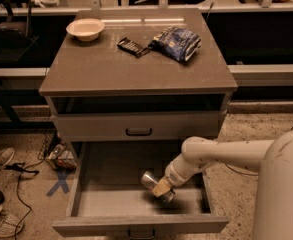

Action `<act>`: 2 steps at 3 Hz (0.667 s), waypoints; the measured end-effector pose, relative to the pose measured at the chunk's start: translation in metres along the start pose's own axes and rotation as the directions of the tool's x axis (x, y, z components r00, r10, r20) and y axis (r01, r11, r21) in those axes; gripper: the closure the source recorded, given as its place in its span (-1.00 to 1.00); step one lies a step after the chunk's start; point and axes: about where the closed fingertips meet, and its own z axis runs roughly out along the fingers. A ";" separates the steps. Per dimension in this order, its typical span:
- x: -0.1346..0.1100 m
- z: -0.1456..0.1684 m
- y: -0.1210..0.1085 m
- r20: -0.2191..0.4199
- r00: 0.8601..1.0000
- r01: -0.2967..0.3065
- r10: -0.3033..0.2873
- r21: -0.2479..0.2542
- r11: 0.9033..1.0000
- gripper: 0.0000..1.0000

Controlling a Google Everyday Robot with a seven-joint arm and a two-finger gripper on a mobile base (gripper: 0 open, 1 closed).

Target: Place redbull can into top drawer

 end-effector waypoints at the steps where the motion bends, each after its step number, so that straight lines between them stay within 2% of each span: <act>1: -0.005 0.018 -0.006 -0.008 1.000 0.002 -0.002 0.018 1.000 -0.29; 2: -0.009 0.021 -0.009 -0.013 1.000 0.012 -0.011 0.046 0.999 -0.76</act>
Offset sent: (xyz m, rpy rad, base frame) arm 0.0223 0.0106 -0.0159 -0.0712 -0.0666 -0.0039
